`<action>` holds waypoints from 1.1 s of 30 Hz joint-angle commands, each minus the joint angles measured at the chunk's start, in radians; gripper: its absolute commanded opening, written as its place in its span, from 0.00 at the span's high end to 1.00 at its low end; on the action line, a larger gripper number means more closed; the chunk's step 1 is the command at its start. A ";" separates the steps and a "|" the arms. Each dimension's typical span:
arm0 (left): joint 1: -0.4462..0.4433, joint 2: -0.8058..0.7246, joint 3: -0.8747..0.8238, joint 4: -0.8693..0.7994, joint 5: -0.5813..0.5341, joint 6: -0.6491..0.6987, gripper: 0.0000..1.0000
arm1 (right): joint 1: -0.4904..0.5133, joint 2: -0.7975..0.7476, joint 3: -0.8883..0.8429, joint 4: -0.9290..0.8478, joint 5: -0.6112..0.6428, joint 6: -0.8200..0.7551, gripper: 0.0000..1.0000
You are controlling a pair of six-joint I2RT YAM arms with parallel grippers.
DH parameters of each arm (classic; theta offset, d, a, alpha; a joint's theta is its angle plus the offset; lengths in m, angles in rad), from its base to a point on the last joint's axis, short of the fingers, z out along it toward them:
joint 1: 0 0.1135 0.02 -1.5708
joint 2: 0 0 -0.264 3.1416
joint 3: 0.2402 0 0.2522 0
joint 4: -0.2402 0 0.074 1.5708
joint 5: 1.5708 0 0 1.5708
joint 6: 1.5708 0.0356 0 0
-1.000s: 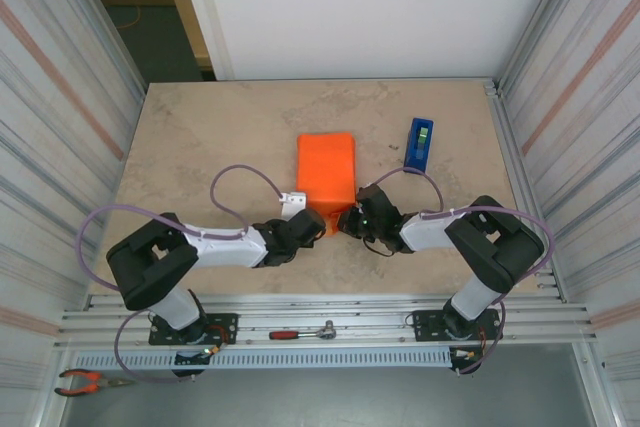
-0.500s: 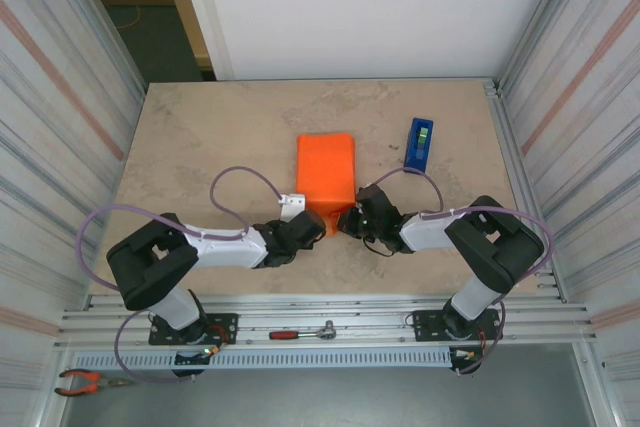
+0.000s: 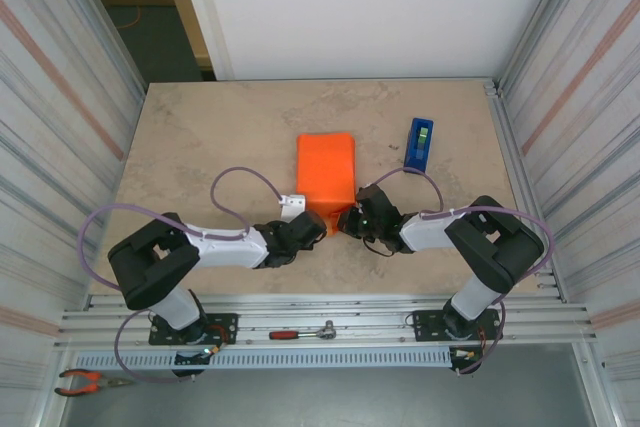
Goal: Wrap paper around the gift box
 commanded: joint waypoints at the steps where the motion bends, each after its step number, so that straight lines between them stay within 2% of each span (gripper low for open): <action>1: -0.006 -0.002 0.013 -0.013 -0.027 0.036 1.00 | 0.020 0.031 -0.014 -0.081 0.009 0.010 1.00; 3: -0.005 -0.023 0.021 -0.037 -0.038 0.043 0.69 | 0.020 0.030 -0.013 -0.081 0.009 0.010 1.00; 5: 0.001 -0.057 0.015 -0.038 -0.047 0.054 0.51 | 0.021 0.031 -0.013 -0.081 0.008 0.010 1.00; 9: 0.053 -0.117 -0.005 -0.014 -0.005 0.093 0.46 | 0.022 0.033 -0.013 -0.079 0.006 0.008 1.00; 15: 0.112 -0.127 0.005 -0.001 0.047 0.162 0.47 | 0.024 0.035 -0.012 -0.077 0.009 0.008 1.00; 22: 0.113 -0.094 0.012 0.017 0.080 0.182 0.49 | 0.029 0.041 -0.005 -0.078 0.009 0.008 1.00; 28: 0.113 -0.025 0.045 0.039 0.094 0.184 0.57 | 0.029 0.044 -0.003 -0.082 0.010 0.007 1.00; 30: 0.111 0.000 0.059 0.040 0.090 0.183 0.62 | 0.030 0.046 -0.003 -0.082 0.010 0.006 1.00; 31: 0.112 0.013 0.065 0.039 0.085 0.180 0.68 | 0.030 0.046 -0.003 -0.081 0.010 0.006 1.00; 33: 0.113 0.031 0.072 0.045 0.082 0.181 0.87 | 0.031 0.048 -0.003 -0.082 0.009 0.007 1.00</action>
